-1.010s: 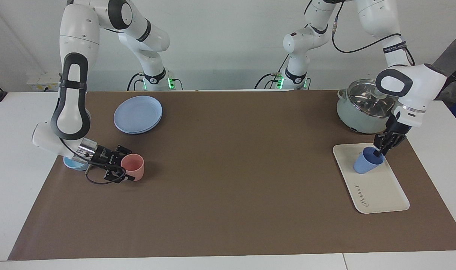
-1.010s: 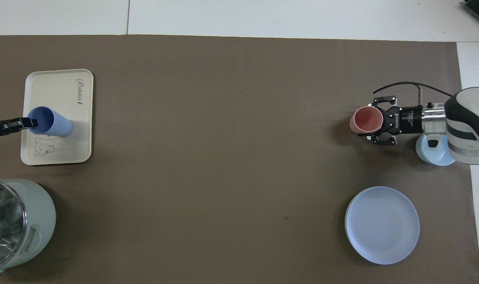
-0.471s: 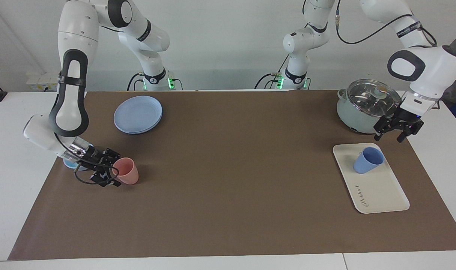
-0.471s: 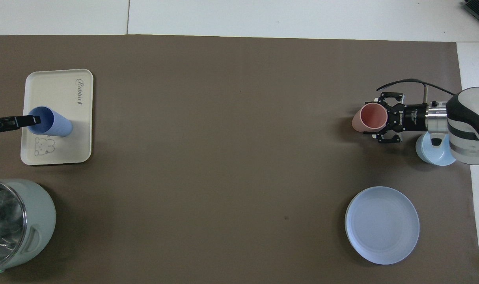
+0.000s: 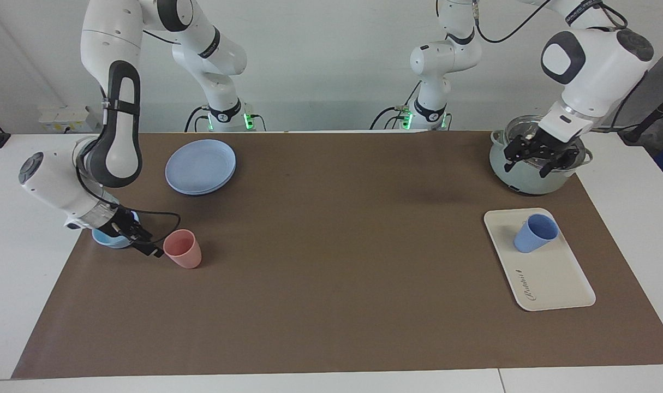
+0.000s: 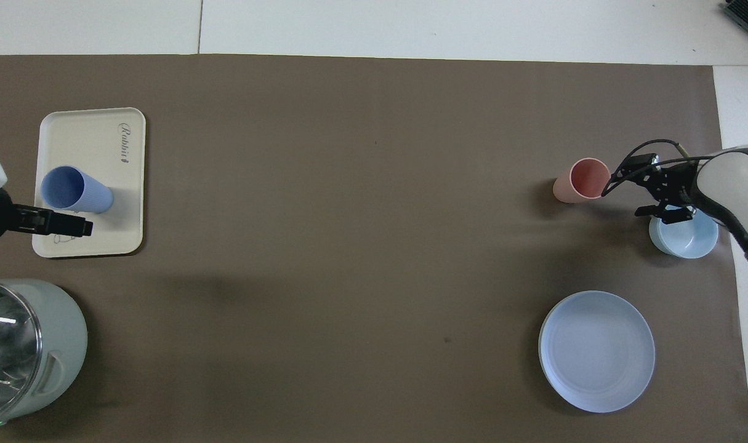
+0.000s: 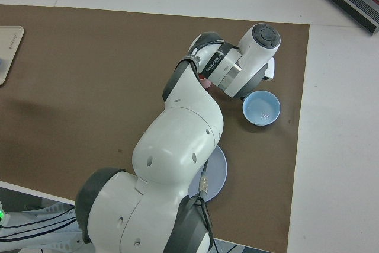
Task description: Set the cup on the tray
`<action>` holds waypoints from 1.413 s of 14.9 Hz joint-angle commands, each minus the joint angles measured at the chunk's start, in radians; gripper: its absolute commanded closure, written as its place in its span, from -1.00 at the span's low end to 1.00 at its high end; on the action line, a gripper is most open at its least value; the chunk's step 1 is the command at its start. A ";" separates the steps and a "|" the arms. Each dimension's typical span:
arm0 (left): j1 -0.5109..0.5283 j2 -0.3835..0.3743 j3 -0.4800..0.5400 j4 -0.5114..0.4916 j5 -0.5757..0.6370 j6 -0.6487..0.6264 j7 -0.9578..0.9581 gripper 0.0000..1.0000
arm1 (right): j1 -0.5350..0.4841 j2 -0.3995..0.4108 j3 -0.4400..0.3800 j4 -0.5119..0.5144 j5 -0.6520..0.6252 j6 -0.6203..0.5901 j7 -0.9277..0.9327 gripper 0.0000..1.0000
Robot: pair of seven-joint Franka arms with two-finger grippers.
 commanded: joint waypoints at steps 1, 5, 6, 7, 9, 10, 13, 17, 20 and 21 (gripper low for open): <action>-0.113 -0.038 0.011 -0.035 0.032 -0.037 -0.142 -1.00 | 0.020 -0.078 0.009 -0.024 -0.107 -0.004 -0.124 -0.98; -0.188 -0.043 0.013 0.005 0.038 -0.083 -0.238 -1.00 | 0.090 -0.161 0.009 -0.023 -0.249 -0.064 -0.231 -0.98; -0.184 -0.040 0.013 0.061 0.063 -0.119 -0.232 -1.00 | 0.100 -0.185 0.014 -0.021 -0.281 -0.095 -0.233 -0.98; -0.176 -0.029 0.014 0.119 0.070 -0.168 -0.229 -1.00 | 0.115 -0.216 0.017 -0.021 -0.294 -0.125 -0.230 -0.98; -0.173 -0.005 0.020 0.218 0.073 -0.227 -0.225 -1.00 | 0.152 -0.276 0.018 -0.021 -0.294 -0.173 -0.225 -0.98; -0.172 0.023 0.022 0.285 0.076 -0.274 -0.225 -1.00 | 0.178 -0.306 0.018 -0.020 -0.294 -0.211 -0.224 -0.98; -0.144 0.084 0.022 0.420 0.085 -0.390 -0.216 -1.00 | 0.228 -0.366 0.021 0.008 -0.299 -0.300 -0.209 -0.98; -0.153 0.081 0.020 0.402 0.104 -0.373 -0.206 -1.00 | 0.262 -0.359 0.024 0.141 -0.346 -0.460 -0.077 -0.98; -0.155 0.080 0.016 0.404 0.116 -0.385 -0.207 -1.00 | 0.264 -0.319 0.031 0.255 -0.348 -0.544 -0.043 -0.98; -0.153 0.080 0.016 0.401 0.116 -0.376 -0.209 -1.00 | 0.259 -0.310 0.031 0.276 -0.345 -0.557 -0.049 -0.99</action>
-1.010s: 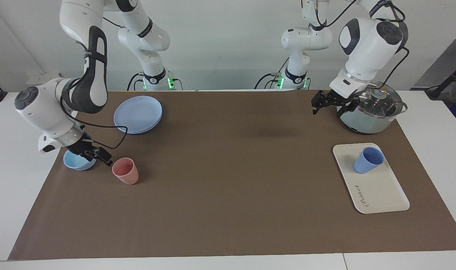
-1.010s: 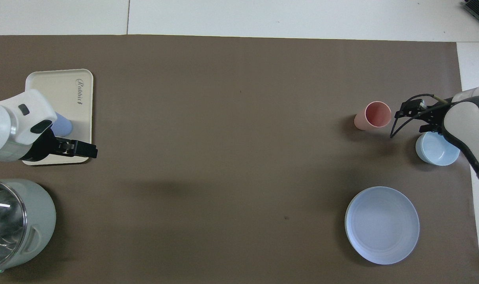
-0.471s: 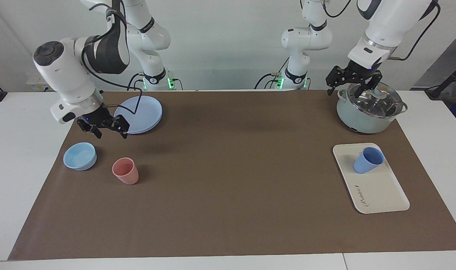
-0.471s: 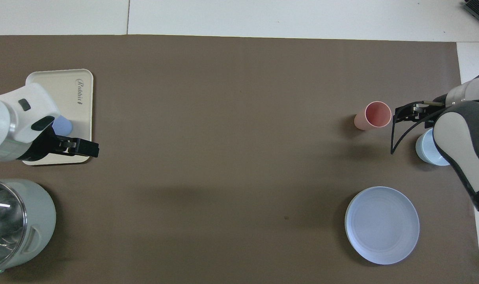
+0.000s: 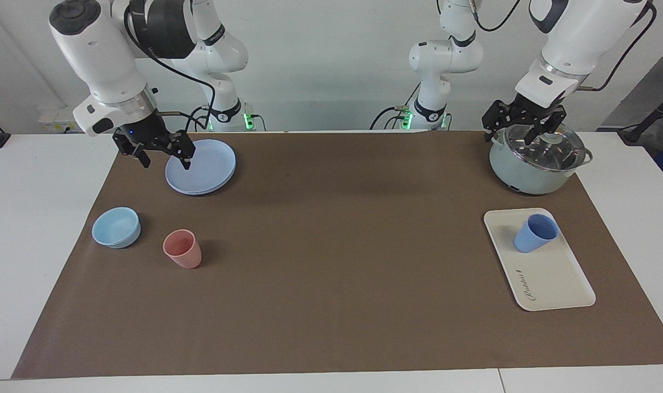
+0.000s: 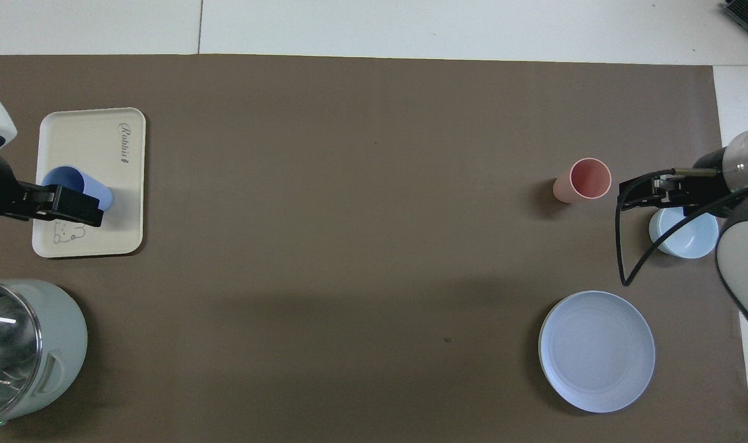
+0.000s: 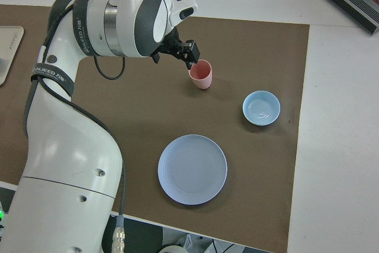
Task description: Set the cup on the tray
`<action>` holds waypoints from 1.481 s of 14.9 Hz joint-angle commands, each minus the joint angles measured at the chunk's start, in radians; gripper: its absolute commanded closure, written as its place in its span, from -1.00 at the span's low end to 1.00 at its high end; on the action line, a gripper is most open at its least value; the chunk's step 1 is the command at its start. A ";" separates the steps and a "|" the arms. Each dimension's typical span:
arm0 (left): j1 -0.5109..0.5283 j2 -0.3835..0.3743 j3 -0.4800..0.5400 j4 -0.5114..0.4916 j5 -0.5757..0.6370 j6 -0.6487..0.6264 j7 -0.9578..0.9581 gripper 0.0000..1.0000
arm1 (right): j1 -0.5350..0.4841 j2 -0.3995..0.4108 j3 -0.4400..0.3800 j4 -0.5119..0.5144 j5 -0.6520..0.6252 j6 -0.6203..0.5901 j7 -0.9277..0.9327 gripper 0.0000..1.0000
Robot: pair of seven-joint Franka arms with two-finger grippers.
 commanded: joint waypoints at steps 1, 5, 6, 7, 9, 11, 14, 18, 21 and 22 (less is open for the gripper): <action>-0.002 0.007 -0.004 0.025 0.032 -0.021 0.008 -1.00 | -0.015 0.058 0.009 0.098 -0.012 -0.068 0.018 -0.99; -0.001 0.004 -0.006 0.023 0.030 -0.019 -0.002 -1.00 | -0.007 0.057 0.009 0.104 0.005 -0.065 0.022 -1.00; 0.001 0.004 -0.007 0.023 0.030 -0.019 0.000 -1.00 | -0.009 0.051 0.010 0.106 -0.001 -0.077 0.021 -1.00; 0.006 0.002 -0.007 0.022 0.030 -0.015 0.001 -1.00 | -0.007 0.048 0.010 0.112 -0.006 -0.086 0.021 -1.00; 0.003 0.002 -0.007 0.023 0.030 -0.015 0.006 -1.00 | -0.007 0.045 0.010 0.126 -0.009 -0.124 0.019 -1.00; 0.003 0.002 -0.007 0.023 0.030 -0.015 0.006 -1.00 | -0.004 0.026 0.012 0.120 -0.008 -0.150 0.021 -1.00; 0.003 0.001 -0.007 0.023 0.030 -0.015 0.000 -1.00 | -0.005 -0.009 0.027 0.092 -0.008 -0.187 0.015 -1.00; 0.003 0.001 -0.007 0.022 0.030 -0.015 -0.002 -1.00 | -0.005 -0.014 0.027 0.089 -0.009 -0.181 -0.002 -1.00; 0.003 0.001 -0.007 0.022 0.030 -0.015 -0.002 -1.00 | -0.005 -0.015 0.029 0.084 -0.027 -0.184 -0.002 -1.00; 0.003 0.001 -0.007 0.022 0.030 -0.015 -0.002 -1.00 | -0.005 -0.015 0.029 0.084 -0.037 -0.184 -0.001 -1.00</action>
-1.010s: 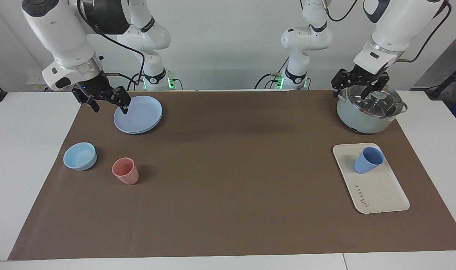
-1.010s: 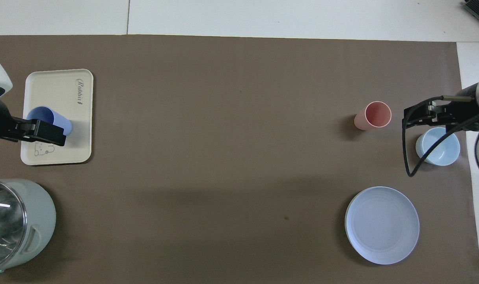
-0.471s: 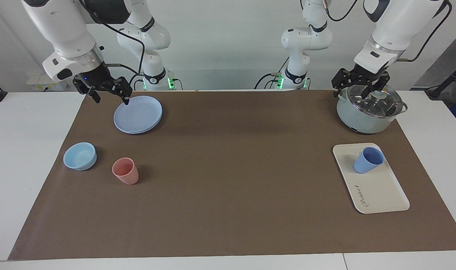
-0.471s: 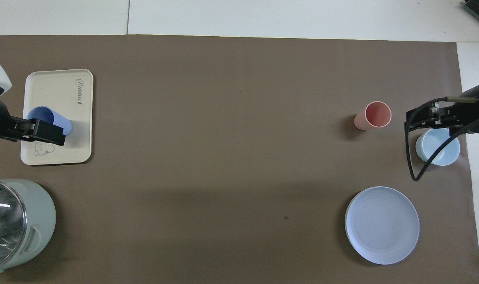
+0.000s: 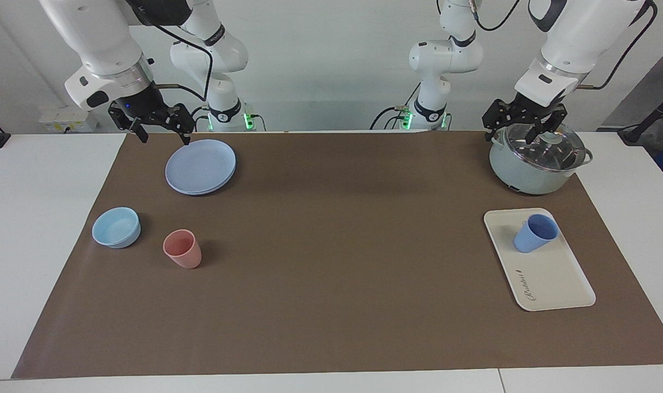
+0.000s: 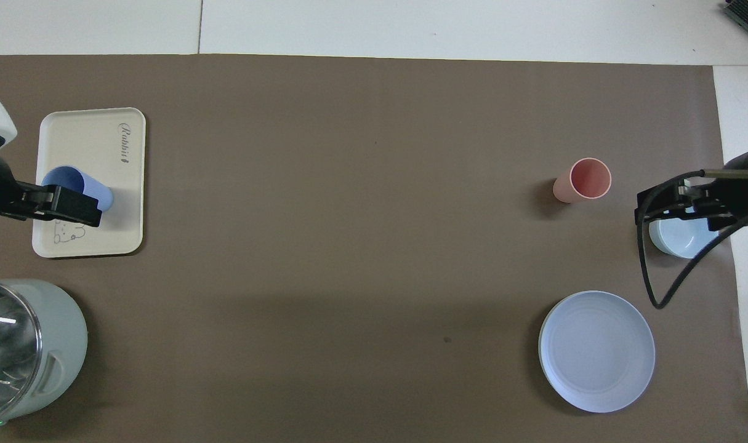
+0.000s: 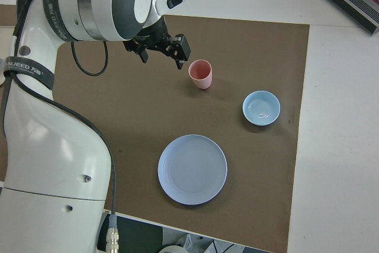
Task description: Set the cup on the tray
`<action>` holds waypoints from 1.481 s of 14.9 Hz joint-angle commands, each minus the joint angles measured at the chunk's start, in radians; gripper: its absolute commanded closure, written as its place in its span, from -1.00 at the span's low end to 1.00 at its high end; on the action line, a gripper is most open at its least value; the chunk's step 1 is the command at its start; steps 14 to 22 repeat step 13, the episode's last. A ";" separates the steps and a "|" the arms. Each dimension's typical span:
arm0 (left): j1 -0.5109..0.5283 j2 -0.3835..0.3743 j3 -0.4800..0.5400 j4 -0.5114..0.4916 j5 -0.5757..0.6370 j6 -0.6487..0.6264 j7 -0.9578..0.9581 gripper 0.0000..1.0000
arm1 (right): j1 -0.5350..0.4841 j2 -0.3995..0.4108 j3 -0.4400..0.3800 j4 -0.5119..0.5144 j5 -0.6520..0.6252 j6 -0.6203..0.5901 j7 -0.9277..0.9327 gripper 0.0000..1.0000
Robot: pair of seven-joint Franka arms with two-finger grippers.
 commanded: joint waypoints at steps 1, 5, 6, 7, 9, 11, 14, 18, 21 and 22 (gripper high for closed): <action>0.003 0.000 -0.005 0.016 0.025 -0.013 -0.001 -1.00 | -0.007 -0.018 0.009 -0.022 -0.035 -0.001 -0.005 -1.00; 0.003 0.000 -0.005 0.016 0.024 -0.013 -0.001 -1.00 | -0.022 -0.018 0.006 -0.020 -0.016 0.001 -0.008 -1.00; 0.003 0.000 -0.005 0.016 0.024 -0.013 -0.001 -1.00 | -0.021 -0.018 0.005 -0.020 -0.016 0.001 -0.008 -1.00; 0.003 0.000 -0.005 0.016 0.024 -0.013 -0.001 -1.00 | -0.019 -0.018 0.006 -0.020 -0.016 0.003 -0.008 -1.00; 0.001 -0.002 -0.005 0.008 0.024 -0.009 -0.001 -1.00 | -0.019 -0.018 0.006 -0.022 -0.016 -0.001 -0.006 -1.00; 0.001 -0.002 -0.005 0.008 0.024 -0.004 -0.001 -1.00 | -0.018 -0.018 0.006 -0.022 -0.016 -0.001 -0.006 -1.00; 0.003 -0.003 -0.005 0.005 0.022 -0.004 -0.001 -1.00 | -0.015 -0.018 0.006 -0.022 -0.016 -0.002 -0.006 -1.00; 0.003 -0.003 -0.005 0.005 0.022 -0.004 -0.001 -1.00 | -0.015 -0.018 0.006 -0.022 -0.016 -0.002 -0.006 -1.00; 0.003 -0.003 -0.005 0.005 0.022 -0.004 -0.001 -1.00 | -0.015 -0.018 0.006 -0.022 -0.016 -0.002 -0.006 -1.00; 0.003 -0.003 -0.005 0.005 0.022 -0.004 -0.001 -1.00 | -0.015 -0.018 0.006 -0.022 -0.016 -0.002 -0.006 -1.00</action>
